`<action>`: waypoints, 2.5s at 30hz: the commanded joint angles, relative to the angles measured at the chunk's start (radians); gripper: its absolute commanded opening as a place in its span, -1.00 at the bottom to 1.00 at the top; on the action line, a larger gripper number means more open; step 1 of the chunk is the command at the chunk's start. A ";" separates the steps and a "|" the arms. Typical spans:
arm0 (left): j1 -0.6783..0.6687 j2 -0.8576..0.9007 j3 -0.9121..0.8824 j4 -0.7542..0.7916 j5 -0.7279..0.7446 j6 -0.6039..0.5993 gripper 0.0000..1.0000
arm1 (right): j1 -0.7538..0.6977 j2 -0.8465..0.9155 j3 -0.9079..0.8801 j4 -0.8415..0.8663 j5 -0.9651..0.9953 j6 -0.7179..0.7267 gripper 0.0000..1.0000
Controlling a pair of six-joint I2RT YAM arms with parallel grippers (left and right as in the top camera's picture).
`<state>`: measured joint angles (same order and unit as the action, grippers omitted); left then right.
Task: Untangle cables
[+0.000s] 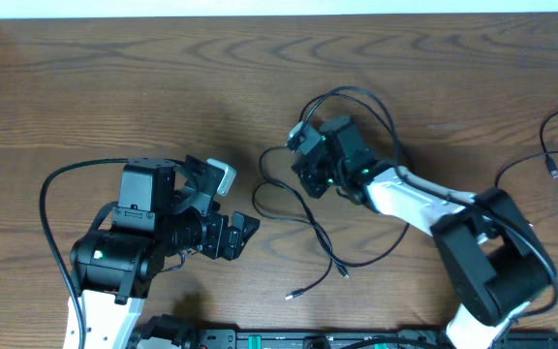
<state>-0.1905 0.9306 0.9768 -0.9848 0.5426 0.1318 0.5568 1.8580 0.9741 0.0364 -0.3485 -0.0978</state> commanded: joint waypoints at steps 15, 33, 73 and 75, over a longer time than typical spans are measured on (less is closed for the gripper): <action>0.005 0.040 0.001 -0.010 -0.013 0.016 0.74 | -0.442 -0.706 0.008 0.169 0.533 0.094 -0.97; 0.005 0.042 -0.005 -0.039 -0.012 0.016 0.74 | -1.014 -0.719 0.008 -0.080 0.982 0.325 -0.98; 0.004 0.042 -0.005 -0.111 0.011 0.025 0.82 | -1.463 -0.102 0.008 0.278 -0.476 0.639 0.99; 0.004 0.042 -0.005 -0.111 0.010 0.033 0.83 | -1.437 -0.102 0.013 0.340 -0.529 0.644 0.99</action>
<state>-0.1905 0.9710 0.9764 -1.0935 0.5449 0.1383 -0.9264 1.7584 0.9730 0.3241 -0.6804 0.5564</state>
